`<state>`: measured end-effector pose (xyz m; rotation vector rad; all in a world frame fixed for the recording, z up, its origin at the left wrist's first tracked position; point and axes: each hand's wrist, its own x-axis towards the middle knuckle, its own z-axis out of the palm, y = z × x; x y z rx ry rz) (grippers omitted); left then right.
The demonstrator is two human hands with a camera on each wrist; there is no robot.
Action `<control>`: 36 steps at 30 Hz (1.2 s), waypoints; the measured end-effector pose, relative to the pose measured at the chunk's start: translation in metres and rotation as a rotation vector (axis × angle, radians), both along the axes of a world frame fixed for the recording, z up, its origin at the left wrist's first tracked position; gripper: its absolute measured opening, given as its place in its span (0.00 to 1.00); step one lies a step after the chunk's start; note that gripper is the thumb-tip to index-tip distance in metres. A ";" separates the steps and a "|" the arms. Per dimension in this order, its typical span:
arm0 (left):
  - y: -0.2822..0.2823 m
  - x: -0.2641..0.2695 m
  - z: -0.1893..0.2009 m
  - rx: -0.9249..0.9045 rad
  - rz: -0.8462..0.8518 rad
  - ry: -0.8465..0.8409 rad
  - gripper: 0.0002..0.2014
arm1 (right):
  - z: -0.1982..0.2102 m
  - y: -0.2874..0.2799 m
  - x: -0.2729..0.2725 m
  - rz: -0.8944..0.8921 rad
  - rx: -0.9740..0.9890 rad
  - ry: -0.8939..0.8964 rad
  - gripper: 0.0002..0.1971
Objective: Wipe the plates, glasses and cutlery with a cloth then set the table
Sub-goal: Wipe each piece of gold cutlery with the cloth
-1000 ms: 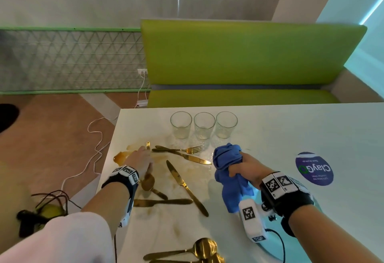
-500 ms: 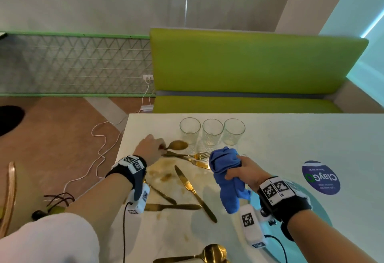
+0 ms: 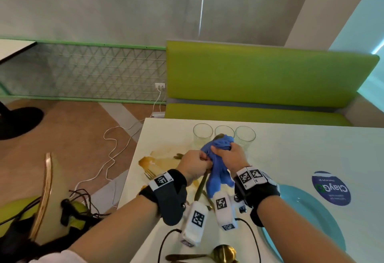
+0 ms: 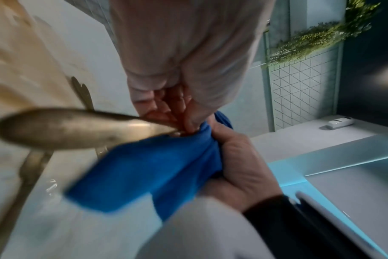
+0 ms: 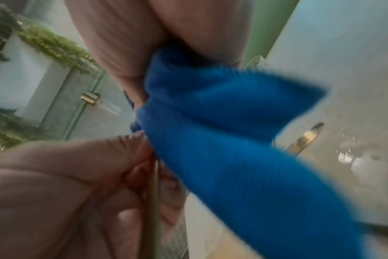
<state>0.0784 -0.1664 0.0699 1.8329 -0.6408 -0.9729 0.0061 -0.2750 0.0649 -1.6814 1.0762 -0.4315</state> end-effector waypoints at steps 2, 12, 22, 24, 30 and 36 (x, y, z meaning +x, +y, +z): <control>0.002 -0.007 0.002 -0.006 -0.007 -0.005 0.14 | 0.003 0.003 -0.001 -0.001 -0.083 0.053 0.19; 0.032 -0.014 0.011 0.134 -0.182 0.189 0.14 | 0.022 0.008 -0.012 -0.051 -0.100 -0.041 0.12; 0.037 -0.018 0.021 0.051 -0.092 0.175 0.17 | 0.015 0.001 -0.018 0.050 0.021 0.085 0.21; 0.041 -0.016 0.019 0.071 -0.072 0.137 0.17 | 0.028 0.000 -0.022 -0.022 -0.059 0.215 0.23; 0.042 -0.011 0.022 0.033 0.061 0.105 0.10 | 0.049 -0.001 -0.031 -0.365 0.424 -0.240 0.27; 0.039 -0.020 0.034 -0.030 -0.010 0.069 0.10 | 0.050 0.023 -0.033 -0.254 0.711 -0.425 0.20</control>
